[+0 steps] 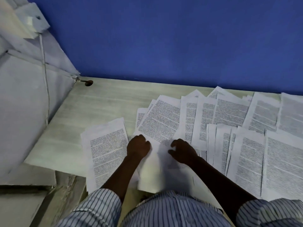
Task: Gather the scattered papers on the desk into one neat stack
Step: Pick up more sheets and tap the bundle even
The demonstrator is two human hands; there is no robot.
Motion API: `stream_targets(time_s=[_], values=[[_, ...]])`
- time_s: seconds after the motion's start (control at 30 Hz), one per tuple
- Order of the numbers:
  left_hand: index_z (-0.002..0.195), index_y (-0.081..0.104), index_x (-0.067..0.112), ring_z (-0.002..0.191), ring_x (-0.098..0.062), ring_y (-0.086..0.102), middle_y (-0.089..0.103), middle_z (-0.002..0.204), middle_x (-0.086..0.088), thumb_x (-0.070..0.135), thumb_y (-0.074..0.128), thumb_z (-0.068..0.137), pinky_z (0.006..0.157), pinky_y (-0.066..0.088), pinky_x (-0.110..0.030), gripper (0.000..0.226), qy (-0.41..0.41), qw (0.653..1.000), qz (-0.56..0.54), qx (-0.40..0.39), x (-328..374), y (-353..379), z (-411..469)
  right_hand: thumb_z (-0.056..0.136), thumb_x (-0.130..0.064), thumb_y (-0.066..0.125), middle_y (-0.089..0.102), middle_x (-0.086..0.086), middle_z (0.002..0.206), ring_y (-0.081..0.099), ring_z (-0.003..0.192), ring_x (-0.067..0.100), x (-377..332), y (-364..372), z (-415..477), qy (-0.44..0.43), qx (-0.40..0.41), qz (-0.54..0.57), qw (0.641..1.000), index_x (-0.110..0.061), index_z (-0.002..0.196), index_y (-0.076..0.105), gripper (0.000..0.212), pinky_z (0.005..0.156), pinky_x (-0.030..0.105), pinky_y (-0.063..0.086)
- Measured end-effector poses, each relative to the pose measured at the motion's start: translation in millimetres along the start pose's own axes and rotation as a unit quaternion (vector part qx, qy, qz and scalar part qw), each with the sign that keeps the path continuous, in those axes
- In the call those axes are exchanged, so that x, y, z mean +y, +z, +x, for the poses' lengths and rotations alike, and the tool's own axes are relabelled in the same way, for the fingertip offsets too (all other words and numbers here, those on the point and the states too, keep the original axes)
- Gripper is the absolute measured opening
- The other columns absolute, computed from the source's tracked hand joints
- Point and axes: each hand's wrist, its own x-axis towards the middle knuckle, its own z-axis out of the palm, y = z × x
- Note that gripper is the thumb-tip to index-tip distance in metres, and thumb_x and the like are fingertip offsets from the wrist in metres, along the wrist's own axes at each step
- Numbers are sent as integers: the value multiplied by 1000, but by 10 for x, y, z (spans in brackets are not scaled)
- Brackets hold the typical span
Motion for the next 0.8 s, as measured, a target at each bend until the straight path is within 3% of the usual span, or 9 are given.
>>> stream_targets(time_s=[0.1,0.23,0.4,0.63,0.8], values=[[107,62,8,108,-31,59,62,112,-13,27,62,86,87,51,-38,29,-49,997,-53,31,55,-131,50,91,-39,62,57,4,129,53,122,24,125,-89,50,6,-10,32,999,-17,121,60,38,97,31,43],[114,58,6,111,-32,61,64,116,-12,29,73,81,89,47,-33,42,-140,981,-126,46,155,-178,6,86,-41,70,60,2,123,56,116,21,302,-132,101,-3,-54,92,994,-19,117,61,40,95,27,42],[124,53,9,116,-30,59,61,124,-10,38,73,80,93,48,-35,56,-164,982,-94,20,359,-113,-79,87,-33,73,60,2,127,59,112,16,480,-190,136,-24,-97,182,978,-15,121,63,39,93,20,39],[130,45,0,123,-38,50,53,129,-21,50,75,79,95,47,-43,77,-200,977,-5,68,385,-172,33,91,-23,69,68,2,118,63,106,16,581,-186,33,-7,-12,289,957,-12,117,66,29,92,23,44],[138,34,-2,126,-38,46,46,135,-22,68,76,66,96,47,-46,109,-200,978,31,56,395,-145,158,92,-31,66,65,-2,119,58,99,7,651,-243,-39,26,15,257,966,-14,121,63,33,85,19,36]])
